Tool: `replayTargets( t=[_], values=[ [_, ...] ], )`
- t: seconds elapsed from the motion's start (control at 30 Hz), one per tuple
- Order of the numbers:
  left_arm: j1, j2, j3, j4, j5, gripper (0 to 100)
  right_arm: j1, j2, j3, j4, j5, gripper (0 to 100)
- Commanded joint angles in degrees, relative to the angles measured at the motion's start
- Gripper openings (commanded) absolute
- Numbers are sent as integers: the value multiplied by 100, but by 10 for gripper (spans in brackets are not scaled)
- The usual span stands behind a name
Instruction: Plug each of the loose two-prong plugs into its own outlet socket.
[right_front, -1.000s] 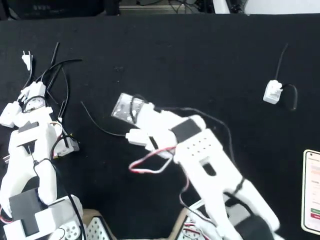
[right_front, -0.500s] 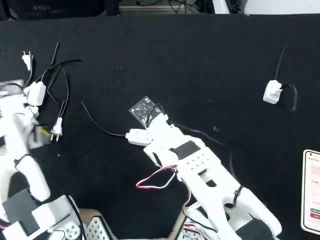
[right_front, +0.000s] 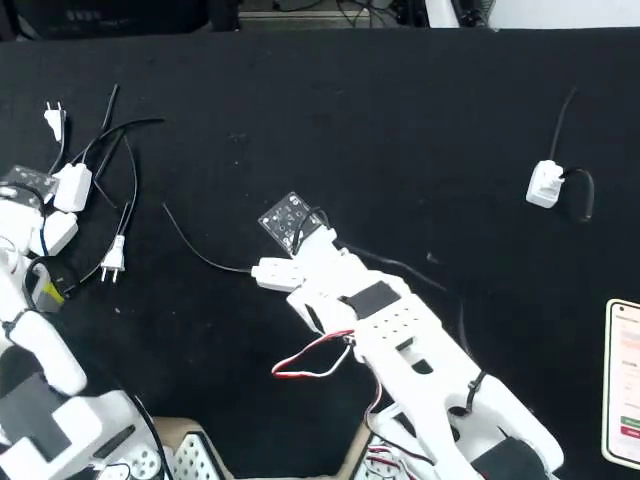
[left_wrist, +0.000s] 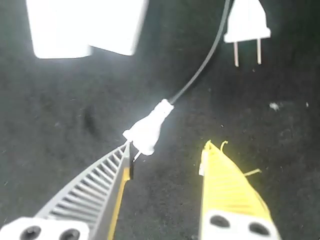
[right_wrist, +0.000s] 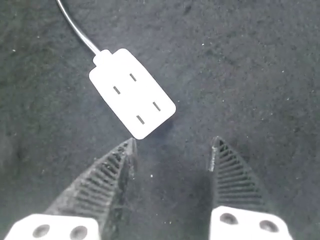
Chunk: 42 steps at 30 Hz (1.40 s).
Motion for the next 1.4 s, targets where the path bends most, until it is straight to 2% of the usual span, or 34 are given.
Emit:
replayTargets(
  t=[0.0,0.23,1.07,1.17,1.27,1.37],
  values=[
    [-57,457,-585,0,-237,228,141,-198,-22,-132,-26,218],
    [-189,1468,-1675,44,-237,228,141,-198,-22,-123,-18,218],
    [-321,2822,-2316,211,-264,224,141,-233,75,-141,0,218],
    [-409,2813,-2264,273,-264,148,141,-233,75,-141,0,218],
    [-409,2769,-2360,791,-273,23,141,-233,75,-141,0,218],
    [-365,2760,-2765,1521,-273,46,141,-233,75,-141,0,218]
  ],
)
